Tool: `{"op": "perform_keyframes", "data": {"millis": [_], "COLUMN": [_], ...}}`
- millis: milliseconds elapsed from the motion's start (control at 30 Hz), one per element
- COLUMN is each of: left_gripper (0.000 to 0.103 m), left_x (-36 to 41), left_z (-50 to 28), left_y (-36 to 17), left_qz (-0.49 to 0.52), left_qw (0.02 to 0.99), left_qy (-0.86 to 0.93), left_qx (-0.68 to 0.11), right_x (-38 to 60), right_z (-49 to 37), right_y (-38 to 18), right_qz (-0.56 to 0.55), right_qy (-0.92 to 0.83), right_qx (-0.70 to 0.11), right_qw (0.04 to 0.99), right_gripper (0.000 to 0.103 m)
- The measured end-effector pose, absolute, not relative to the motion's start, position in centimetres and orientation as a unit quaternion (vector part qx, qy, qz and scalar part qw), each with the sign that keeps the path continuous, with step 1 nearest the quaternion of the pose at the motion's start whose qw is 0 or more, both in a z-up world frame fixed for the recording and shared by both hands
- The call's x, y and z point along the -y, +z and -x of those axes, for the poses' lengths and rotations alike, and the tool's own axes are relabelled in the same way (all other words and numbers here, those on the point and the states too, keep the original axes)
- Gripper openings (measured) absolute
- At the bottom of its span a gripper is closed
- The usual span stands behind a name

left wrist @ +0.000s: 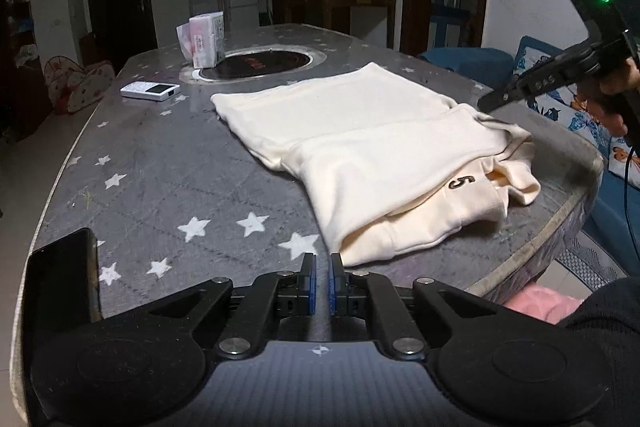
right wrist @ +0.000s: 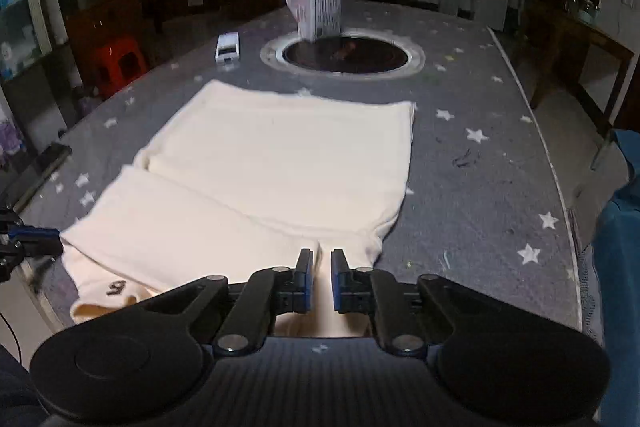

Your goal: Fold clothes

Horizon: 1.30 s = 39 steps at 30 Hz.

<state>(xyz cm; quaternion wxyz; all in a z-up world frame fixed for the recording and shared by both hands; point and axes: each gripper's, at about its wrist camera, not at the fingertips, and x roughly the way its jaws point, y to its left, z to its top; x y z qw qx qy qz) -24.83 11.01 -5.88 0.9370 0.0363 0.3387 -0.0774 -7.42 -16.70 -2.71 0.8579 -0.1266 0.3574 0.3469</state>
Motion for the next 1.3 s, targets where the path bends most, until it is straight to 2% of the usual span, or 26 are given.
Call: {"op": "perform_keyframes", "data": {"millis": [167,233,267,333,667,733,800,867,1233,1300], "left_gripper": [0.011,0.022,0.032,0.036,0.034,0.024,0.01,0.006,0.005,0.009], "left_x": [-11.5,-10.8,-10.2,-9.2,-8.6,-8.5,-8.2,-8.2,-11.1,-11.5], "left_z": [24.7,24.2,24.0,23.4,22.8,22.9,22.9,22.9,23.8,23.8], "left_y": [-4.1,-3.8,-3.9,-4.3,-6.0,-6.0,-6.1,-6.1,-5.7,-5.2], "left_qz": [-0.006,-0.004,-0.013,-0.031,-0.039,-0.044,-0.059,-0.064,-0.043,-0.038], "left_qw": [0.945,0.947,0.947,0.946,0.938,0.939,0.94,0.94,0.935,0.936], "left_qy": [-0.082,-0.091,-0.094,-0.096,-0.095,-0.093,-0.086,-0.079,-0.05,-0.056], "left_qx": [-0.316,-0.307,-0.306,-0.309,-0.33,-0.328,-0.326,-0.325,-0.347,-0.347], "right_x": [16.9,16.4,16.2,15.7,15.5,15.7,15.9,15.9,15.5,15.5], "right_z": [7.9,7.6,7.5,7.1,6.6,7.2,8.0,8.6,11.6,11.4], "right_y": [-3.1,-3.7,-4.0,-4.6,-5.0,-4.6,-4.5,-4.8,-5.1,-4.6], "right_qz": [0.122,0.124,0.125,0.124,0.135,0.139,0.15,0.159,0.195,0.19], "right_qy": [0.364,0.366,0.365,0.364,0.36,0.367,0.374,0.378,0.399,0.402], "right_qx": [-0.352,-0.355,-0.357,-0.361,-0.362,-0.359,-0.358,-0.361,-0.361,-0.362], "right_qw": [0.853,0.851,0.851,0.85,0.849,0.847,0.842,0.838,0.82,0.819], "right_gripper": [0.011,0.011,0.011,0.011,0.013,0.019,0.02,0.02,0.024,0.025]}}
